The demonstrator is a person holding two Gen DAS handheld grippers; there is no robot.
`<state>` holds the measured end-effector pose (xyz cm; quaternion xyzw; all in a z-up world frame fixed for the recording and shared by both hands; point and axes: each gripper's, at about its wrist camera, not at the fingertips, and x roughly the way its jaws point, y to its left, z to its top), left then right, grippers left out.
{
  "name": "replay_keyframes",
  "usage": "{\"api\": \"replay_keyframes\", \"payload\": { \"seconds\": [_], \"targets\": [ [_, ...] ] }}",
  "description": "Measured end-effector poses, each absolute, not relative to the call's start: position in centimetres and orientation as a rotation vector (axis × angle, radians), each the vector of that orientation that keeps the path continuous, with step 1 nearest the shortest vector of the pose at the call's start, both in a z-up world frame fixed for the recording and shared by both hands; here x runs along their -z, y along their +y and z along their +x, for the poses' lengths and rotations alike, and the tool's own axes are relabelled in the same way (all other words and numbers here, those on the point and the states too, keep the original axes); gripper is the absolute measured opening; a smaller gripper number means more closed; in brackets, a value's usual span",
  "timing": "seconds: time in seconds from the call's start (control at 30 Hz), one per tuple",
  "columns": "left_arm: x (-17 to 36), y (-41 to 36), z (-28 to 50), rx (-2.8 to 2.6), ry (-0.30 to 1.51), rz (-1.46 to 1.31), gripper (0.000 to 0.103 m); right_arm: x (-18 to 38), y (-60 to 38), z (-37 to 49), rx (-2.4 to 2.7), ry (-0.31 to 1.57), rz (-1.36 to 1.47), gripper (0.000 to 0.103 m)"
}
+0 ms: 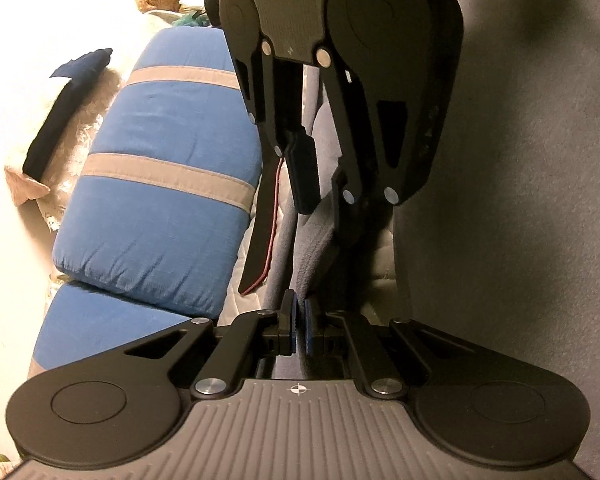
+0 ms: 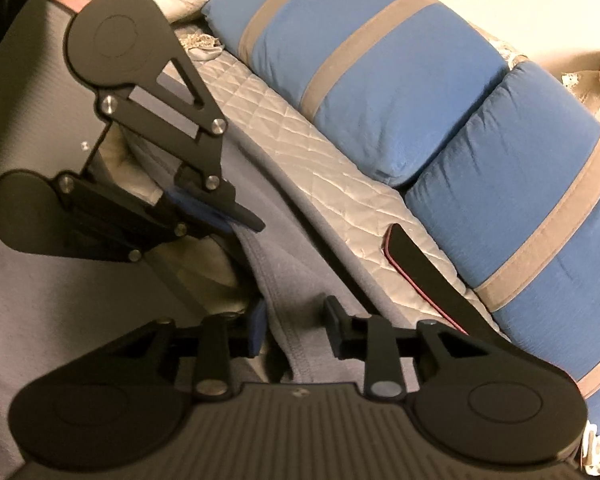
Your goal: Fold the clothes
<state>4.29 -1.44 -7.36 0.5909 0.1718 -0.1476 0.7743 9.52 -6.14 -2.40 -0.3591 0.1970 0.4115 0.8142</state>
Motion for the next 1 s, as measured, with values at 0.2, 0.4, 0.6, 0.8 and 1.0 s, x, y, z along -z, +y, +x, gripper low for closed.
{"api": "replay_keyframes", "payload": {
  "seconds": [0.2,0.4,0.6,0.8,1.0],
  "targets": [
    [7.1,-1.4,4.3,0.325,0.382,1.253,0.004,2.6,-6.0,9.0,-0.87,0.365,-0.827,0.021],
    [6.3,-1.1,5.0,0.327,0.457,1.159,0.009,2.7,-6.0,8.1,-0.865,0.313,-0.889,0.01],
    [4.8,0.3,4.9,0.357,0.517,1.001,0.034,3.7,-5.9,6.4,-0.833,0.217,-1.03,0.009],
    [3.4,1.8,5.0,0.376,0.57,0.903,0.034,4.4,-5.9,5.8,-0.825,0.17,-1.109,0.009],
    [2.7,3.1,5.3,0.391,0.633,0.844,0.034,4.6,-5.8,5.8,-0.819,0.145,-1.138,0.009]
  ]
}}
